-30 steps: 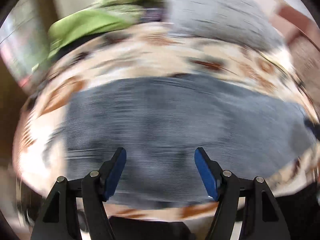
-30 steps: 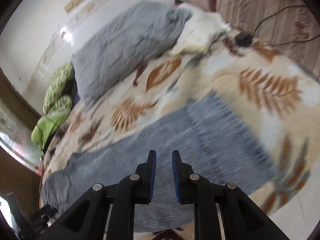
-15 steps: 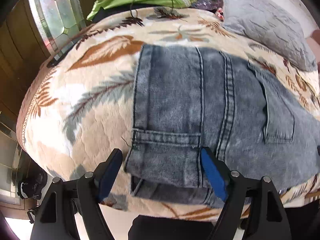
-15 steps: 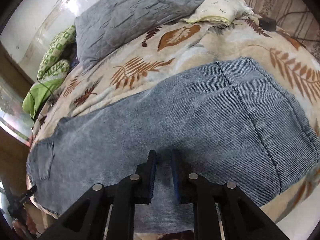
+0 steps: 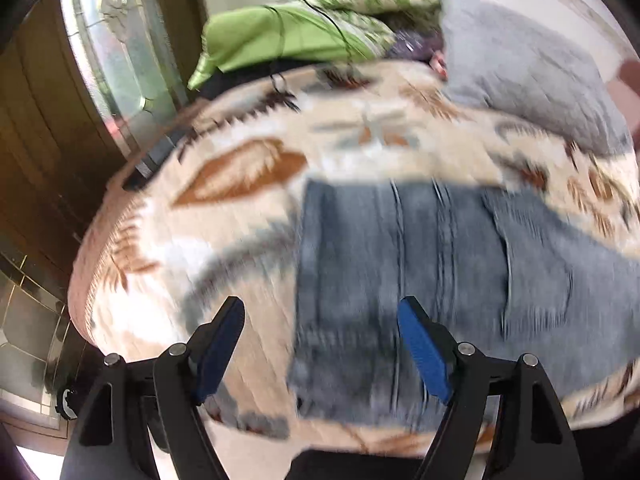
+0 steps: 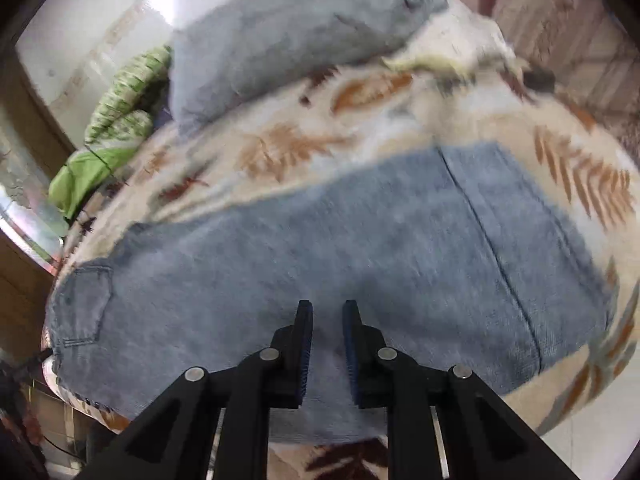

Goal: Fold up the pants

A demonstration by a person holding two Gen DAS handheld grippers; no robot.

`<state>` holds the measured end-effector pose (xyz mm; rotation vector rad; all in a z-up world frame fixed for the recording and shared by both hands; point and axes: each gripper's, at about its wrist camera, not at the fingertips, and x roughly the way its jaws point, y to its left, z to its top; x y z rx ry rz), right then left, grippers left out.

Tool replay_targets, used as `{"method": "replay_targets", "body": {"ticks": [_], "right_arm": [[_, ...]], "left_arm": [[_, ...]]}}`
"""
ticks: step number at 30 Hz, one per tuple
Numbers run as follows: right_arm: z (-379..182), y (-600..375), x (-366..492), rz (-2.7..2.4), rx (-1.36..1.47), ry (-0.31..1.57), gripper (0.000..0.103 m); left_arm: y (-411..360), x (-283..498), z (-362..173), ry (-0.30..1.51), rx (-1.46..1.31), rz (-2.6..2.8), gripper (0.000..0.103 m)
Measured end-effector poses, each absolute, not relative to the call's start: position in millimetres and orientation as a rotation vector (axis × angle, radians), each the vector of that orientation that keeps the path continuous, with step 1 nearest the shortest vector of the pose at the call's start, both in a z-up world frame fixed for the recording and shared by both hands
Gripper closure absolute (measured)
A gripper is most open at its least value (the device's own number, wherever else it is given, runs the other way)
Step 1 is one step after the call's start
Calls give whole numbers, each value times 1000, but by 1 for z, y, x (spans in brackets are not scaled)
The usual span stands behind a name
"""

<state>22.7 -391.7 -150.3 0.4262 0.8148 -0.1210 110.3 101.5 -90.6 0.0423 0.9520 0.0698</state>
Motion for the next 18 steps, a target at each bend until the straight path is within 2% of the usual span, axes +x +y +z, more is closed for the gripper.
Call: {"method": "replay_targets", "body": {"ticks": [11, 18], "right_arm": [[-159, -360, 66, -24, 411, 821, 85], [-173, -344, 83, -23, 391, 876, 85]], "left_arm": [[91, 190, -121, 1018, 64, 152, 23], [94, 184, -146, 1024, 154, 169, 11]]}}
